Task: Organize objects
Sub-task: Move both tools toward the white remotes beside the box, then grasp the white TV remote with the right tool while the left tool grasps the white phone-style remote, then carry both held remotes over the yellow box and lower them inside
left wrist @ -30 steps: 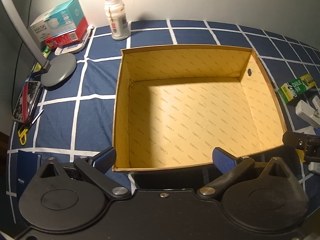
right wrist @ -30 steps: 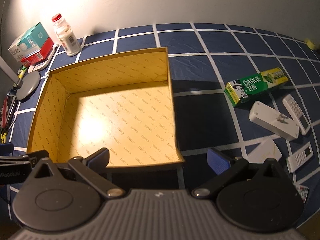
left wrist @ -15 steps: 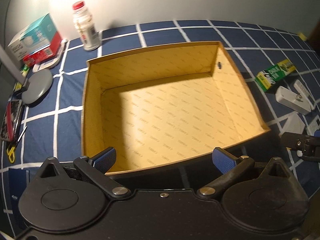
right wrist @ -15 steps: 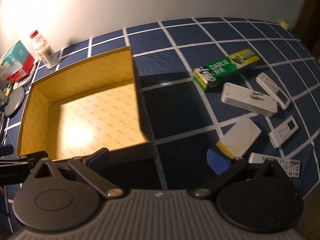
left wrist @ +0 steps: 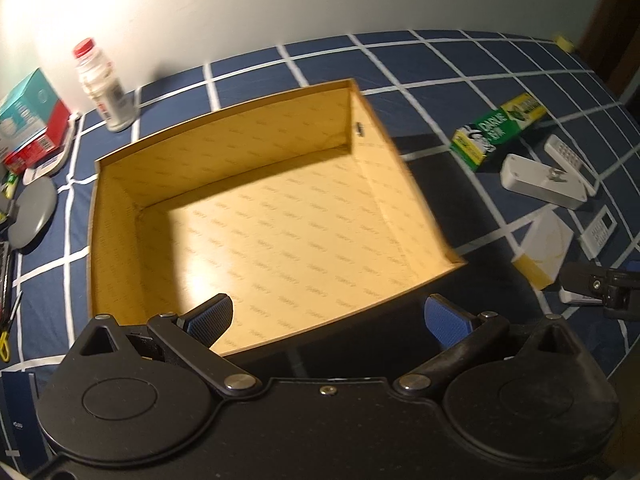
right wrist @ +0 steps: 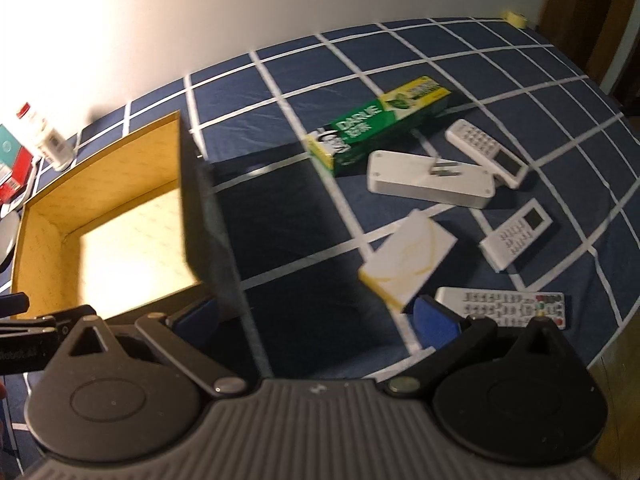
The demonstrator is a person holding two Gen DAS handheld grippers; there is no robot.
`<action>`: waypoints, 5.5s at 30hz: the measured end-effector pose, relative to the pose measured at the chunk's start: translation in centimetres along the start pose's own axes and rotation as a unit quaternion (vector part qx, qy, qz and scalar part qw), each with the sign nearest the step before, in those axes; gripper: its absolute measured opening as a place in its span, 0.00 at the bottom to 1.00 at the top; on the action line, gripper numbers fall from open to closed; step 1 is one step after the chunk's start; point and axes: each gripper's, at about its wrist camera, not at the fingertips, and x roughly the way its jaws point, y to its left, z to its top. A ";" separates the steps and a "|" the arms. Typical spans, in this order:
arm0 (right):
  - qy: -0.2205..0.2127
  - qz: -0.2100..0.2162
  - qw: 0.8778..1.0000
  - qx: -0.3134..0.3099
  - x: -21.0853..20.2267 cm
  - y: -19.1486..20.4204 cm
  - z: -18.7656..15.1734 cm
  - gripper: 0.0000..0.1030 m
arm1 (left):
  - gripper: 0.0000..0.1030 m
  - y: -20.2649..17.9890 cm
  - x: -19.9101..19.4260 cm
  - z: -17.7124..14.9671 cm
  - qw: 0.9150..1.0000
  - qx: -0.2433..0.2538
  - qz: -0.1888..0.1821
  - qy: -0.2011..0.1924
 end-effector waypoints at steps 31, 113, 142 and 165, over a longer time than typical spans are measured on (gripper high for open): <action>0.060 0.000 0.996 0.072 3.9 -23.5 1.4 1.00 | 1.00 -23.6 7.2 1.2 0.994 0.061 -0.044 0.081; 0.091 0.110 0.990 0.002 7.3 -16.9 4.2 0.87 | 0.90 -21.8 7.1 2.7 0.994 0.003 -0.065 0.084; 0.036 0.155 0.984 -0.085 3.4 7.2 5.4 0.87 | 0.90 0.6 0.6 3.2 0.997 -0.068 -0.022 0.011; 0.055 0.158 0.973 -0.158 8.6 21.4 7.6 0.87 | 0.90 13.5 4.6 3.9 0.989 -0.146 -0.020 0.013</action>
